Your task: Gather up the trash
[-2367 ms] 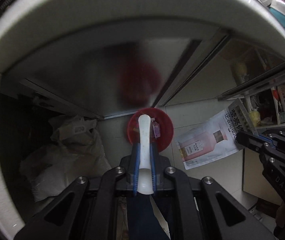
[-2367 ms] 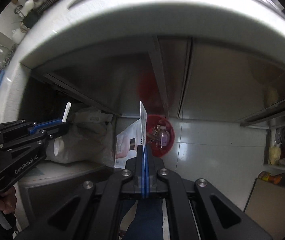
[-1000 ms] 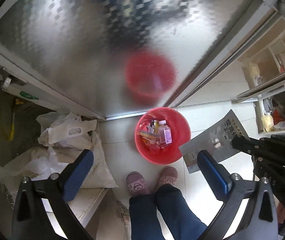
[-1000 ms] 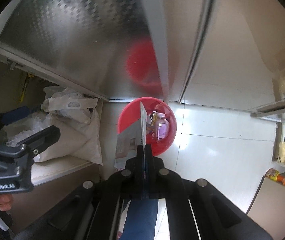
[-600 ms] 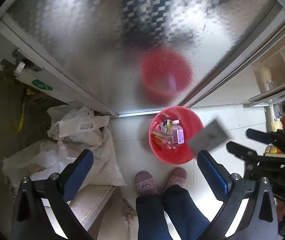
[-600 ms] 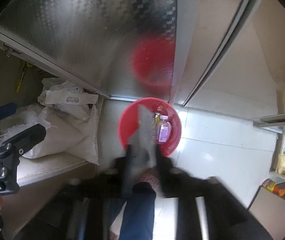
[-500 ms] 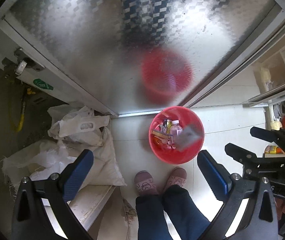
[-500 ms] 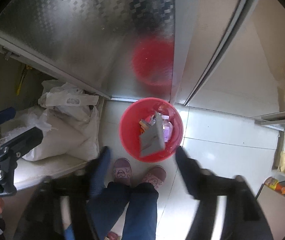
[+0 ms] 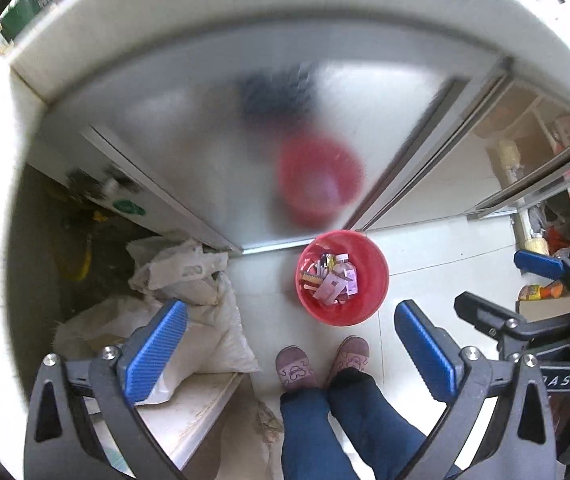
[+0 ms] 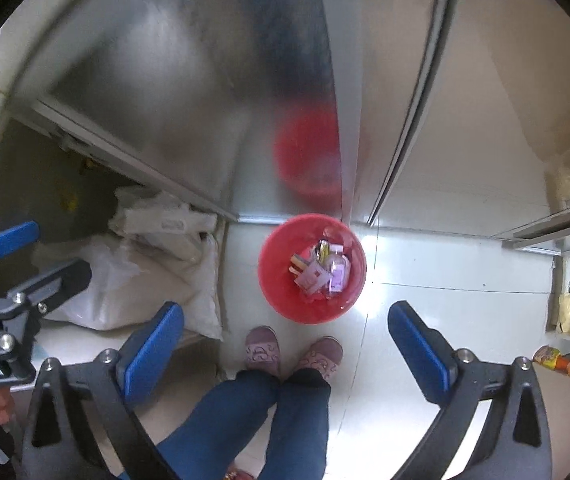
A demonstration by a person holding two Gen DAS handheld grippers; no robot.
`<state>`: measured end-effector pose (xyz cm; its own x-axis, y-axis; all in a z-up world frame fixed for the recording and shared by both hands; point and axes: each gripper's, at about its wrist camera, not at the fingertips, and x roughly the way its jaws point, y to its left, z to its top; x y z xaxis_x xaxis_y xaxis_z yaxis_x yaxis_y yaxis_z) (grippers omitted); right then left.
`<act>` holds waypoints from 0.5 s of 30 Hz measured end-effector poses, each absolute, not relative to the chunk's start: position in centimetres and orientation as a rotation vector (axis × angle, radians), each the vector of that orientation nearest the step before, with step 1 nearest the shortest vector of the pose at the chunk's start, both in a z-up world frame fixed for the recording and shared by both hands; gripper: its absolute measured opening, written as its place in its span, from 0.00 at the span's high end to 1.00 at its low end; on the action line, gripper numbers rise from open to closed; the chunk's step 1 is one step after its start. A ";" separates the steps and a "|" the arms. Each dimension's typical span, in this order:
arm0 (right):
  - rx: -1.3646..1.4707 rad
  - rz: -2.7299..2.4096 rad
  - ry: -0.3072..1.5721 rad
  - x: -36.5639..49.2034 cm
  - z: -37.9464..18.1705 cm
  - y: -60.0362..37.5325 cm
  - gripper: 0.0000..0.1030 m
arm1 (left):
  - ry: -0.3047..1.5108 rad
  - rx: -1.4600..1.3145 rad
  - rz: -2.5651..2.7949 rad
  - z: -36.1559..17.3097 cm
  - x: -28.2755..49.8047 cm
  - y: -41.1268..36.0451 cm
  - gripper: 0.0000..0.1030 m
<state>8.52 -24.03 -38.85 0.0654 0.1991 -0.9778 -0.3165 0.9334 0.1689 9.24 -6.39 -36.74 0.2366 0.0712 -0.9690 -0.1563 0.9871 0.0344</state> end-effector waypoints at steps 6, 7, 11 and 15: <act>-0.079 0.357 1.390 7.5 -31.0 -24.0 0.01 | 1.279 -0.079 0.120 -29.2 8.1 -6.9 0.00; -0.073 0.352 1.371 7.3 -29.5 -23.9 0.01 | 1.265 -0.082 0.123 -28.0 8.0 -6.8 0.00; -0.040 0.330 1.278 6.6 -23.8 -24.3 0.01 | 1.171 -0.104 0.100 -22.2 7.4 -6.7 0.00; -0.009 0.283 1.176 5.8 -18.2 -24.7 0.01 | 1.069 -0.069 0.071 -17.0 6.8 -6.7 0.00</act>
